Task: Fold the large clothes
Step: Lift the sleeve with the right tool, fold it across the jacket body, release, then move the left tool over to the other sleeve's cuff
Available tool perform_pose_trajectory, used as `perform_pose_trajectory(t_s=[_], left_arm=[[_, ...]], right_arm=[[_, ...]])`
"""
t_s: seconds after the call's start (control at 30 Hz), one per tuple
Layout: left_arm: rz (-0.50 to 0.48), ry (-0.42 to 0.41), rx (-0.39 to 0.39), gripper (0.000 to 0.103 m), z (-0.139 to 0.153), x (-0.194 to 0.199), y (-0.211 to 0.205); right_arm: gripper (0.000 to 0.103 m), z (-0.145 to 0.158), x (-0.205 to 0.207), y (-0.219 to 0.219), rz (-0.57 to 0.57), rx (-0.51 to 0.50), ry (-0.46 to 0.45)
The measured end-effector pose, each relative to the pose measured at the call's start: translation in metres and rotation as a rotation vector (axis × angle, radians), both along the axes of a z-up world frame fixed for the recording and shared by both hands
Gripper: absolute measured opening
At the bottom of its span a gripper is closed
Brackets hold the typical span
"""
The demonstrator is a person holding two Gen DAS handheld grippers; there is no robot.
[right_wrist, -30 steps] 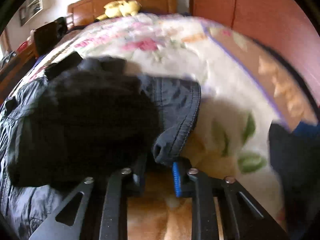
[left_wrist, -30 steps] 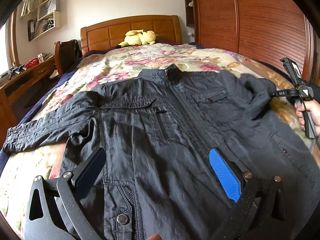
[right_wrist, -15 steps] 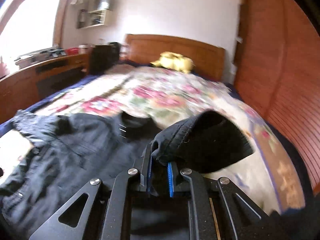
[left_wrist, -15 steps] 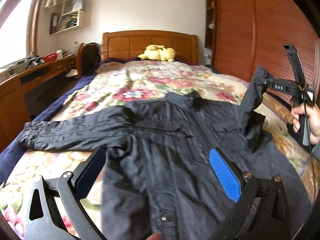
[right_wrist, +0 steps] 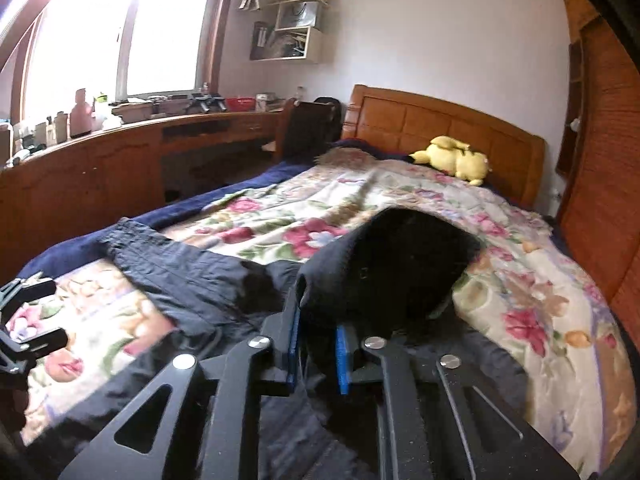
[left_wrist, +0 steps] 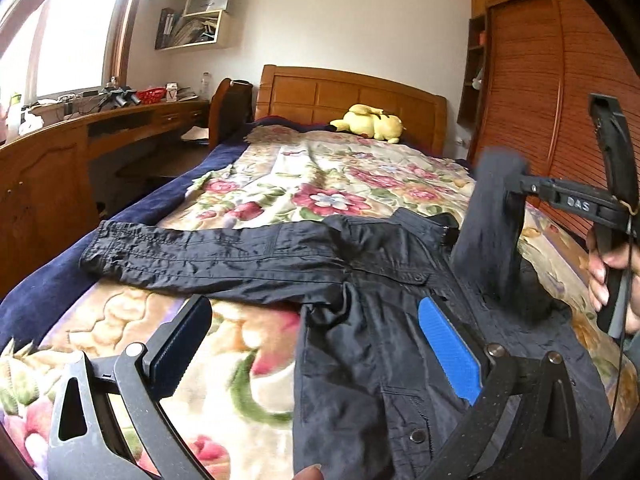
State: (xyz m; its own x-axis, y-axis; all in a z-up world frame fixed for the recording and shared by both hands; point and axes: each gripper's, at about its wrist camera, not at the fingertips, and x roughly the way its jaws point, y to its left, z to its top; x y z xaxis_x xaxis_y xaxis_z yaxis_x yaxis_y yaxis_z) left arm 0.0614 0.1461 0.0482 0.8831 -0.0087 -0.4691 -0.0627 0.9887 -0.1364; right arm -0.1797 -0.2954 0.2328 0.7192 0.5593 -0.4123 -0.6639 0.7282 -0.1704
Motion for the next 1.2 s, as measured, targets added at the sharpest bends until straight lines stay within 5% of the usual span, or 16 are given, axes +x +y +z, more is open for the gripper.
perform_pose_trajectory(t_s=[0.03, 0.13, 0.33, 0.7, 0.93, 1.03, 1.2], left_arm=[[0.001, -0.001, 0.000, 0.103, 0.000, -0.001, 0.001], [0.001, -0.001, 0.011, 0.103, 0.000, -0.002, 0.000], [-0.016, 0.007, 0.039, 0.103, -0.002, 0.000, -0.009], [-0.034, 0.047, 0.080, 0.103, -0.012, 0.008, -0.022], [-0.028, 0.058, 0.102, 0.103, -0.014, 0.012, -0.028], [-0.015, 0.056, 0.101, 0.103, -0.014, 0.012, -0.026], [0.003, 0.058, 0.102, 0.103, -0.015, 0.010, -0.015]], right_arm=[[0.049, -0.001, 0.010, 0.001, 0.009, -0.004, 0.019], [0.062, 0.003, 0.014, -0.008, -0.009, -0.041, 0.004], [0.063, -0.006, 0.009, -0.040, -0.097, -0.097, 0.046], [0.063, -0.076, 0.014, -0.083, -0.236, -0.149, 0.180], [0.062, -0.073, 0.025, -0.032, -0.133, -0.112, 0.196], [0.050, -0.075, 0.031, 0.013, -0.058, -0.122, 0.212], [0.046, -0.078, 0.049, 0.079, 0.018, -0.098, 0.273]])
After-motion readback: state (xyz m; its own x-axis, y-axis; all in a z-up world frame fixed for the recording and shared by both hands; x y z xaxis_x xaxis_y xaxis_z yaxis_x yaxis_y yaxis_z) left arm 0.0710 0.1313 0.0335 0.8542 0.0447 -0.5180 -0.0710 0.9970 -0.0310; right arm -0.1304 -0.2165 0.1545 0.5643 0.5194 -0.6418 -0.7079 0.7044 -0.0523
